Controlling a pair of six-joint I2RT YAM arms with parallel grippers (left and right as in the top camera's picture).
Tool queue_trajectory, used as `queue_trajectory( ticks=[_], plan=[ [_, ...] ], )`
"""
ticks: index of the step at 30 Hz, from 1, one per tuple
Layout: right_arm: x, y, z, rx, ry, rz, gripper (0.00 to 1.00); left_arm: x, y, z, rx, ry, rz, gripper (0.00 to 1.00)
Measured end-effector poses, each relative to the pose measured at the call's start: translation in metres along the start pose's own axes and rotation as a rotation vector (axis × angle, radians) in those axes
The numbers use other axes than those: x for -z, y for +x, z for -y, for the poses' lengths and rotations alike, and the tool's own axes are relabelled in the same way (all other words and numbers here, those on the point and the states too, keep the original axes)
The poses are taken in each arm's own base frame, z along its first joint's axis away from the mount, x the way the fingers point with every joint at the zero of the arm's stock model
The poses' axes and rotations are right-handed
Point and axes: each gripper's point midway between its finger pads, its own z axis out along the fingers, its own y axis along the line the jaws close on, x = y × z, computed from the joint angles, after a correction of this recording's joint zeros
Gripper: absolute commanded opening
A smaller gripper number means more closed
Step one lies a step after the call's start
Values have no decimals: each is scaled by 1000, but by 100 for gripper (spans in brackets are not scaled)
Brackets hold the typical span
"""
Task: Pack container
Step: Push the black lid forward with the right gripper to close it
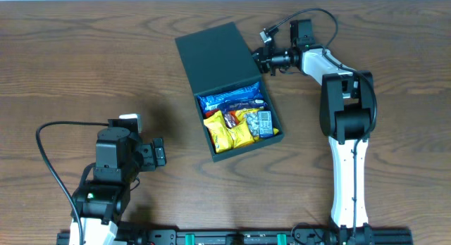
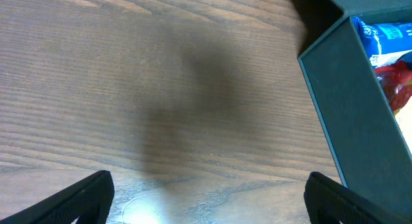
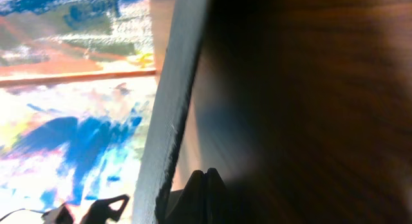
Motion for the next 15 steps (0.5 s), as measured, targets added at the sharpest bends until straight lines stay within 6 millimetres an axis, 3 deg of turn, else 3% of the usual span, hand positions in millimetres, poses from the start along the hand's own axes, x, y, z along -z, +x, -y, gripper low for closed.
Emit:
queue_trajectory(
  ticks=[8,15],
  plan=[
    [3,0,-32,57,-103,-50,1,0,0,0,0,0,0,95],
    [2,5,-45,73,-154,-89,1,0,0,0,0,0,0,95]
  ],
)
